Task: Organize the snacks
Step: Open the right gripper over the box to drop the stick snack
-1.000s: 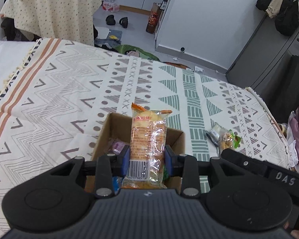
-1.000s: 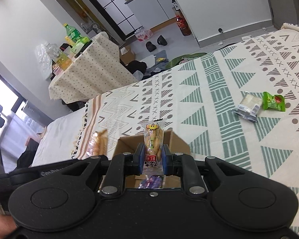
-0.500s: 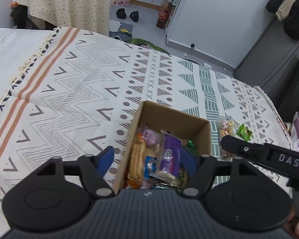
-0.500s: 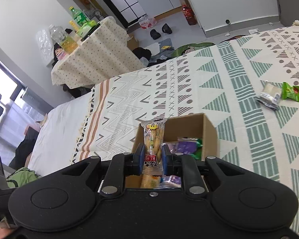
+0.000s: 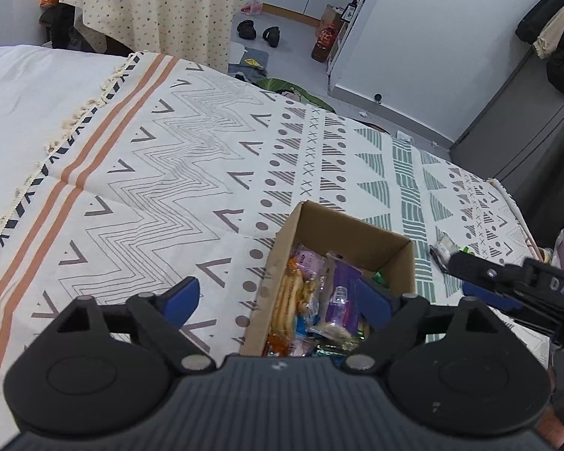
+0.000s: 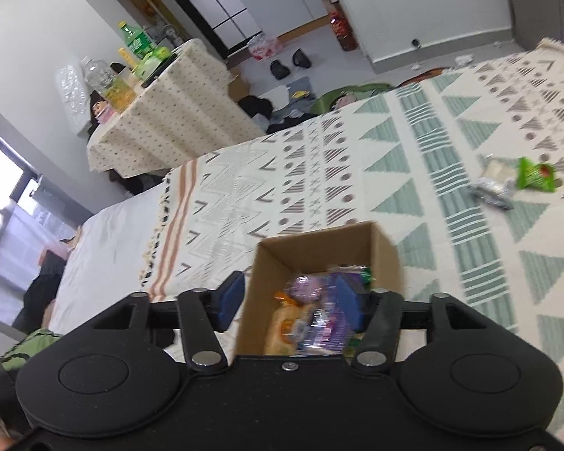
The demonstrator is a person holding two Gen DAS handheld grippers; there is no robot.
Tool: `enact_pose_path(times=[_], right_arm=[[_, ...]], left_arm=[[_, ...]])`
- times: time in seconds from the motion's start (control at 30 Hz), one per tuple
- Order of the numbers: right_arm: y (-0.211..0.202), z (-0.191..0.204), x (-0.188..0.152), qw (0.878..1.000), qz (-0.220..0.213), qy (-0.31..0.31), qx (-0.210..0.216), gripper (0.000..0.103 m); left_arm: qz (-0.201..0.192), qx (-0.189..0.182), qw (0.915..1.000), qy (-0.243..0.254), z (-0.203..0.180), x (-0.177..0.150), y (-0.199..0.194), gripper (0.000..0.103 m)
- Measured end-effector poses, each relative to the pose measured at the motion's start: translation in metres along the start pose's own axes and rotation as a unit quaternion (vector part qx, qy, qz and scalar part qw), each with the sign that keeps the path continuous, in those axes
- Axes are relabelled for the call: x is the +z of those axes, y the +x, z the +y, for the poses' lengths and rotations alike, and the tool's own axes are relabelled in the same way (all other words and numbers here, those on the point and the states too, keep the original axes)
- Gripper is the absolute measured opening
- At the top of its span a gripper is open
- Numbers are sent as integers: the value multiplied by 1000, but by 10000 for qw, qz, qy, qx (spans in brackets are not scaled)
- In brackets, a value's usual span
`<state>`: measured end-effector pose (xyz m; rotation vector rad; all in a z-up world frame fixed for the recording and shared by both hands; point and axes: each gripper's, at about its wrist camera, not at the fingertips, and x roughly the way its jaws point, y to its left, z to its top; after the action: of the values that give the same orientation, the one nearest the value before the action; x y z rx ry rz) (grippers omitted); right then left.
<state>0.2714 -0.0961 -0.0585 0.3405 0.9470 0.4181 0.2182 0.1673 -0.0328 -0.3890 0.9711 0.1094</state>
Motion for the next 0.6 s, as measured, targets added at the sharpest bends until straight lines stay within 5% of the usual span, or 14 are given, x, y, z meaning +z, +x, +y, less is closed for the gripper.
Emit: enact_pose_path(times=[0.2, 0.6], right_arm=[[-29, -35, 4, 9995, -131, -2, -271, 72], [-74, -100, 9, 9966, -514, 14, -640, 97]], left_arm=[[-172, -129, 9997, 103, -21, 1, -8, 103], [-217, -496, 9978, 379, -86, 2, 3, 103]])
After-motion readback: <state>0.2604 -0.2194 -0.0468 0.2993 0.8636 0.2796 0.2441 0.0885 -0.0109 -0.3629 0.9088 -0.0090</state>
